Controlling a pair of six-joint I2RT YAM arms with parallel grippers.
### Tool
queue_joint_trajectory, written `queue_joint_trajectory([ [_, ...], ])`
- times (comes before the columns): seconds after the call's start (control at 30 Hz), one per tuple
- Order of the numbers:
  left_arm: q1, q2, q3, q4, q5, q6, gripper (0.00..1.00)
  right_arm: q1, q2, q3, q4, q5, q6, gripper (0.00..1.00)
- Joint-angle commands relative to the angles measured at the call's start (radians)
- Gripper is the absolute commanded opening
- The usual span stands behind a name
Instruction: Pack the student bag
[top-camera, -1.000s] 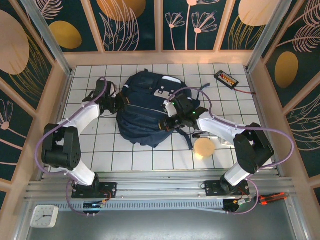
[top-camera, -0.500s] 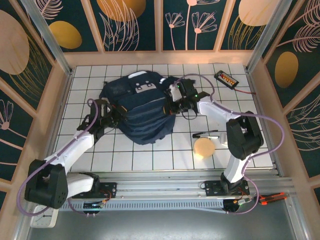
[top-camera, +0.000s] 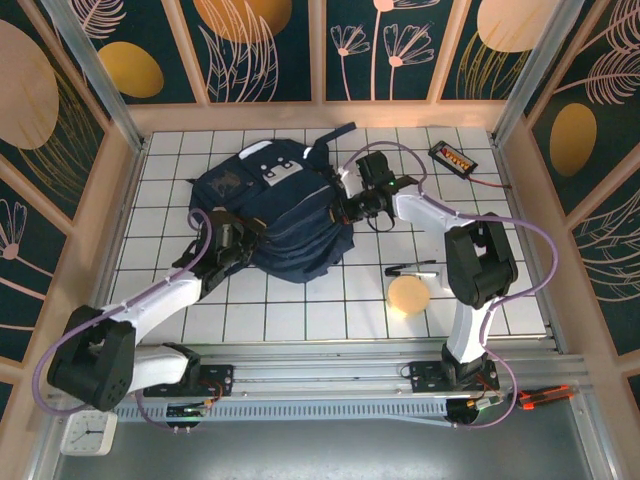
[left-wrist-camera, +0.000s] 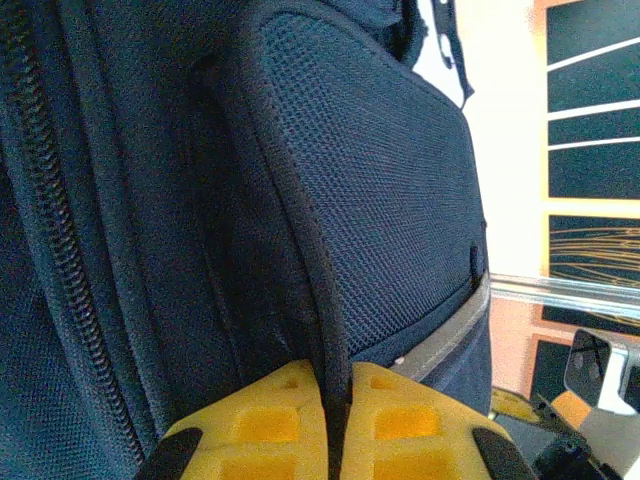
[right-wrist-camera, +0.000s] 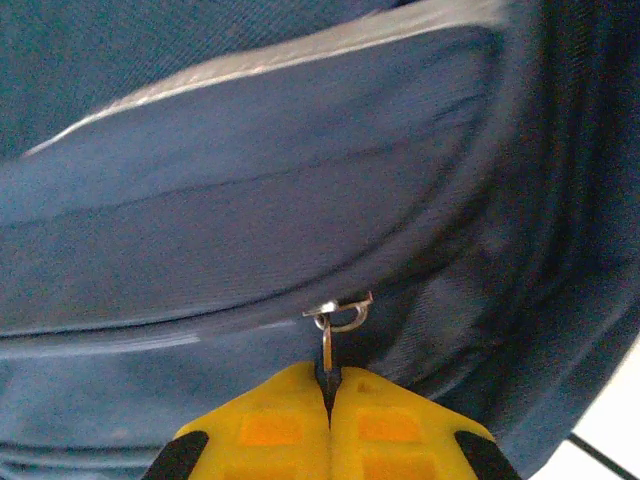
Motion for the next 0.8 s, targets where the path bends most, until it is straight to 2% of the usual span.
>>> queue_joint_trajectory([
  [0.0, -0.027, 0.041, 0.069, 0.118, 0.022, -0.009, 0.00, 0.065, -0.042, -0.002, -0.079, -0.035, -0.049, 0.00],
  [0.33, -0.077, 0.096, 0.097, 0.165, 0.033, -0.019, 0.00, 0.238, 0.026, 0.088, -0.049, -0.122, 0.066, 0.00],
  [0.53, -0.096, 0.085, 0.100, 0.153, 0.054, -0.006, 0.00, 0.256, 0.046, 0.083, -0.010, -0.120, 0.126, 0.00],
  [0.57, -0.096, 0.068, 0.100, 0.124, 0.049, 0.012, 0.04, 0.251, 0.039, 0.072, -0.014, -0.109, 0.123, 0.00],
  [0.6, -0.095, 0.047, 0.102, 0.092, 0.044, 0.032, 0.14, 0.245, 0.026, 0.054, -0.014, -0.106, 0.122, 0.00],
  [0.63, -0.090, 0.023, 0.107, 0.040, 0.036, 0.061, 0.30, 0.236, 0.012, 0.034, -0.012, -0.104, 0.124, 0.00],
  [0.7, -0.074, -0.020, 0.112, -0.043, 0.036, 0.116, 0.52, 0.217, -0.020, -0.005, -0.013, -0.104, 0.120, 0.00],
  [0.77, -0.034, -0.057, 0.110, -0.107, 0.066, 0.166, 0.63, 0.201, -0.050, -0.038, -0.022, -0.102, 0.108, 0.00],
])
